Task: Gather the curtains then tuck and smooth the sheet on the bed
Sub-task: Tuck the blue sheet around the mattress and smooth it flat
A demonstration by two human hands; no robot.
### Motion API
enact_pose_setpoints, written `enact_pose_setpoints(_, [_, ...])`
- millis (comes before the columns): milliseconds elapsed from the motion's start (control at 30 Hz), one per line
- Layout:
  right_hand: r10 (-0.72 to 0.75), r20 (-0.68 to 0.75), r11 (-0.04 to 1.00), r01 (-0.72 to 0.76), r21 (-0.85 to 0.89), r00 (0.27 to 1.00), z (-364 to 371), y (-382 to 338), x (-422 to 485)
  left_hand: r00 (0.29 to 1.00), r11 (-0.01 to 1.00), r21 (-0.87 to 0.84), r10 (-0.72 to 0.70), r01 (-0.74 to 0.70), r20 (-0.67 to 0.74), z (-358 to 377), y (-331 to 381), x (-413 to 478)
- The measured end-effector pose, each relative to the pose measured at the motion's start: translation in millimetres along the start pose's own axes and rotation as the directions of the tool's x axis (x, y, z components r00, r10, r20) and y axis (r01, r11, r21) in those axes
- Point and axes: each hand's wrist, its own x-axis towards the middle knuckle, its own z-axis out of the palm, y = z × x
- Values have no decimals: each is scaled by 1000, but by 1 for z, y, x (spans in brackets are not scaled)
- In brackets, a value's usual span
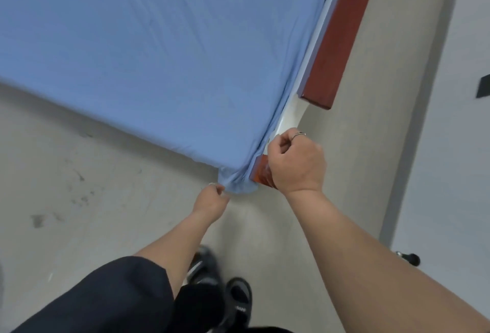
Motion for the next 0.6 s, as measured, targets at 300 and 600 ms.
enact_pose_setpoints(300, [-174, -203, 985, 172, -25, 964, 3, 1, -8, 910, 834, 399, 415, -381, 2, 17, 1, 54])
enact_pose_setpoints(600, [-228, -392, 932, 316, 176, 891, 26, 16, -32, 669, 653, 238, 743, -719, -18, 12, -40, 96])
